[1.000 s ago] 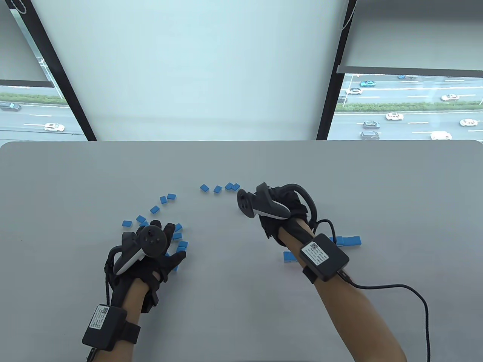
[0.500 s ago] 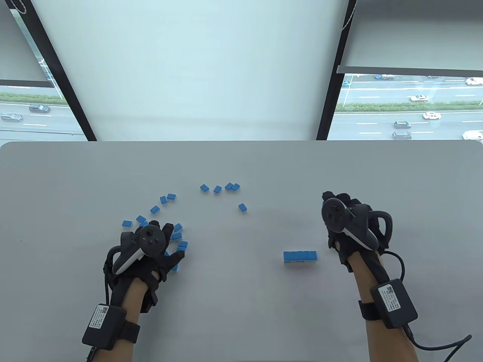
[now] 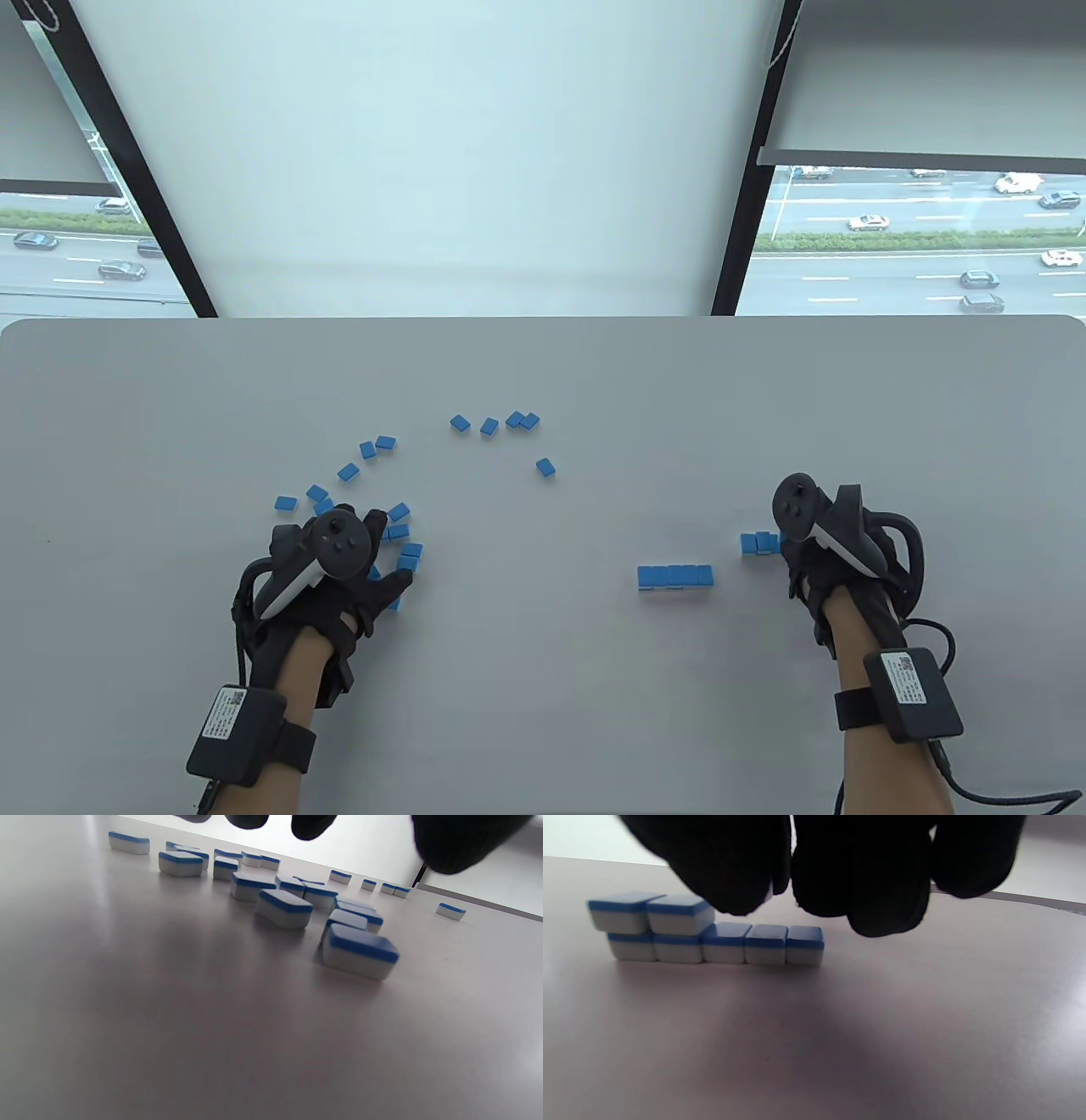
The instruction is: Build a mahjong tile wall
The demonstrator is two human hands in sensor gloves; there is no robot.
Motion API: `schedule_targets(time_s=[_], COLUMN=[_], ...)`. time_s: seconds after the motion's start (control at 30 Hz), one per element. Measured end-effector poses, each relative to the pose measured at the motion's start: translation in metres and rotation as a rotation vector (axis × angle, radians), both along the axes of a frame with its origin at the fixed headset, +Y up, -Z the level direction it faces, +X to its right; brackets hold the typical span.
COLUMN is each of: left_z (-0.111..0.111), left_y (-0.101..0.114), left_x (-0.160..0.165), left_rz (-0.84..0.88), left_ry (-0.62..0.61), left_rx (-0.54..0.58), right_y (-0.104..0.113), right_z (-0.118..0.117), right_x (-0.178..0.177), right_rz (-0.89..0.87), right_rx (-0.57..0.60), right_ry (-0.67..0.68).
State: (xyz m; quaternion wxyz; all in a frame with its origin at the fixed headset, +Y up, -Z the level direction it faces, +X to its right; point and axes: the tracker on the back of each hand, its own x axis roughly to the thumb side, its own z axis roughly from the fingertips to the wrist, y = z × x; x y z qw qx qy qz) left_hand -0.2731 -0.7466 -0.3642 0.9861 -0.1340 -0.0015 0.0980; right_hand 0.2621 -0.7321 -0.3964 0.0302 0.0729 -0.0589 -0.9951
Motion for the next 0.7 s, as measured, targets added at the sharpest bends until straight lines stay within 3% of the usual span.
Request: schedule_targets(time_s=[0.47,0.7], left_z=[-0.002,-0.001], left_y=[-0.004,-0.002], left_x=[0.003,0.003], left_rz=[-0.007,0.003], left_ry=[-0.01,-0.012], left_rx=[-0.018,-0.011], right_y=[-0.006,0.022], right_z=[0.0,0.005], right_x=[-0.006,-0.023], right_rz=[-0.012,-0.006], right_rx=[-0.042,0.061], right_ry=[0.006,0.035])
